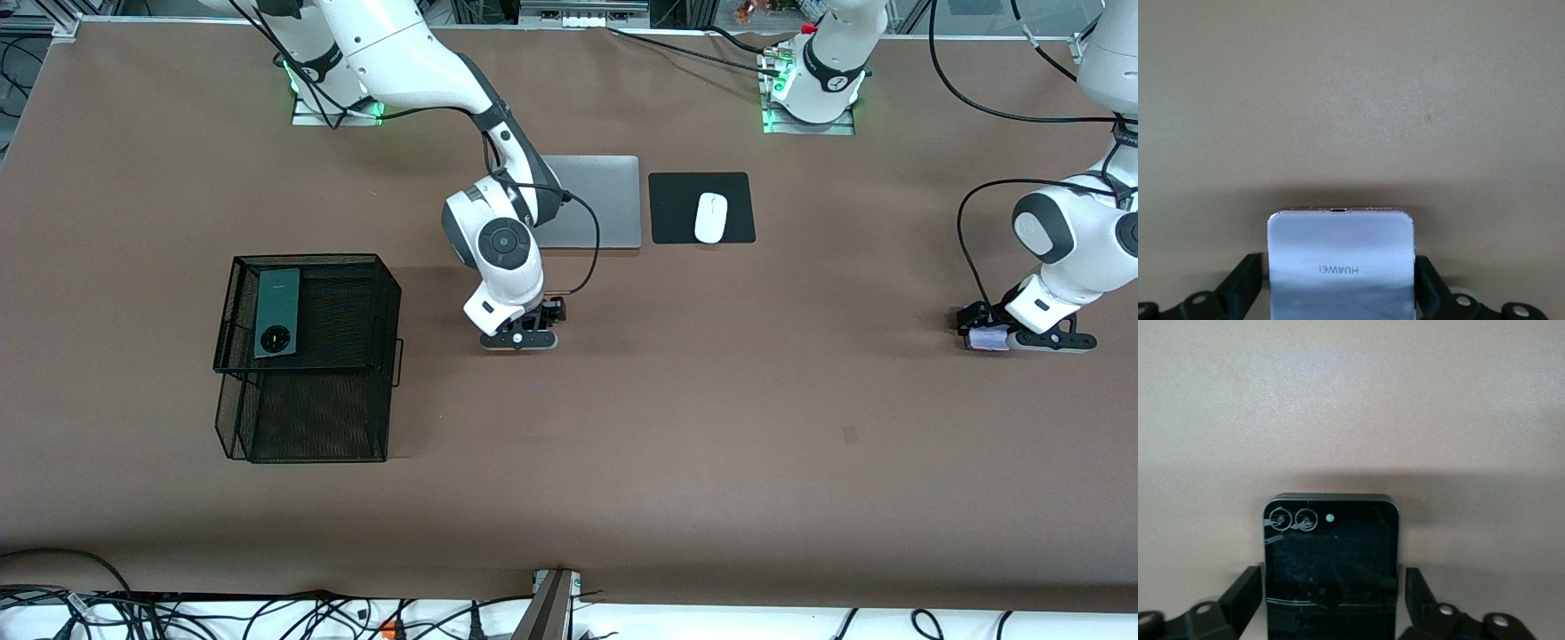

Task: Place phones with both arms
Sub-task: 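Grasp the flip phone with the right gripper while the left grasps the white phone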

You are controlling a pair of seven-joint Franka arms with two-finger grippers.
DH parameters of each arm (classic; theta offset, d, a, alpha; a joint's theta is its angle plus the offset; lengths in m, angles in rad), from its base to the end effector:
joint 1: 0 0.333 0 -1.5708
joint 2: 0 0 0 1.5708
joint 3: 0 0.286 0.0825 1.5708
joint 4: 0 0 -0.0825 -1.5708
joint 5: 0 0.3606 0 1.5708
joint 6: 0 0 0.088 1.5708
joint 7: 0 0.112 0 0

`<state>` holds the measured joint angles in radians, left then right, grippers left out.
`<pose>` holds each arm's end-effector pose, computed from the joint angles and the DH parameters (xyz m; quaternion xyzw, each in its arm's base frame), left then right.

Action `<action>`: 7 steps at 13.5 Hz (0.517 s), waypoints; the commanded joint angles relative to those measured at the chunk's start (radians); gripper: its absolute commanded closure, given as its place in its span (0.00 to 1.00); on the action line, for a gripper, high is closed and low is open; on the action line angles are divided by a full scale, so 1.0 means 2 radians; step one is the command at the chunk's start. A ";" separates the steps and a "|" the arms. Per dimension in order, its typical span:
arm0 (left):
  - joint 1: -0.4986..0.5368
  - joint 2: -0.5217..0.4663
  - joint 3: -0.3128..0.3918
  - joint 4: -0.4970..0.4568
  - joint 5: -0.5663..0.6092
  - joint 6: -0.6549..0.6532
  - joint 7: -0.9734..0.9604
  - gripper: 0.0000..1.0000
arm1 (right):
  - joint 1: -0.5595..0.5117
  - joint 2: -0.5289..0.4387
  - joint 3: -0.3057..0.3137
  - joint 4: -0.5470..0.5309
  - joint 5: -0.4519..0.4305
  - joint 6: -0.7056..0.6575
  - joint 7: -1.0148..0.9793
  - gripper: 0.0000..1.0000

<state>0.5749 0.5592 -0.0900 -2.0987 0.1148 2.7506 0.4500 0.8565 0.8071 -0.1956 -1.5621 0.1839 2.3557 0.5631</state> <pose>0.4986 0.2564 0.1488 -0.9985 0.0266 -0.0428 0.0226 0.5117 0.4216 0.1651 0.9999 0.0136 0.0053 0.0027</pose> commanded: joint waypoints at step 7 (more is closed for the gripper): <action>-0.026 0.012 -0.006 0.024 -0.016 -0.011 -0.028 0.85 | 0.003 -0.015 -0.004 0.004 0.010 0.006 -0.009 1.00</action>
<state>0.5654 0.5568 -0.0957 -2.0901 0.1094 2.7476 0.4266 0.8569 0.8058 -0.1975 -1.5565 0.1842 2.3702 0.5474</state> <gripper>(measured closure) 0.150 0.211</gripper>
